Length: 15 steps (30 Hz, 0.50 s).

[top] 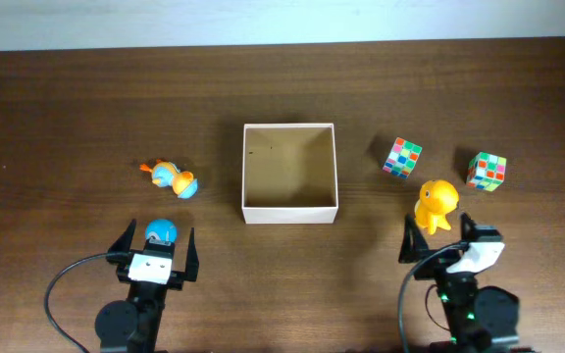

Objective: Pack container
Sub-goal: 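Move the right gripper toward the right Rubik's cube near the octopus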

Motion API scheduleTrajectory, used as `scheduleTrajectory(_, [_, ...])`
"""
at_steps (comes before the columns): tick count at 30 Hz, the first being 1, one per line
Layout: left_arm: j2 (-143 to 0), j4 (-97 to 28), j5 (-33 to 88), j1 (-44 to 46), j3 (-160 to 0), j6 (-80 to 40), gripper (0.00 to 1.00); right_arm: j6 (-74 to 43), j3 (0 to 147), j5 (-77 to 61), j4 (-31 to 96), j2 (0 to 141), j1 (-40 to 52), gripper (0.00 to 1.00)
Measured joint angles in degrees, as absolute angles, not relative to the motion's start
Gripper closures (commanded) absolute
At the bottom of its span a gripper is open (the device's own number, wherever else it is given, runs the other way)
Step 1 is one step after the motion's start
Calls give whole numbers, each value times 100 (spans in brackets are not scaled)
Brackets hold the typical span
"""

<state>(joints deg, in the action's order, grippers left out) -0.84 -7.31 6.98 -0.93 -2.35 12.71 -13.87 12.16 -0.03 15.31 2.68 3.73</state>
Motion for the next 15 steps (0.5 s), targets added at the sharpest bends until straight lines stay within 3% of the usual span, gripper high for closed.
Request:
scheduleTrajectory(6, [-84,-731,696,-93,-235,1271,1,-1483,3328,104,2908,1313,373,1])
scheduleTrajectory(15, [-84,-731,696,-93,-235,1271,1,-1507,6517,-163,5852,4508,373,1])
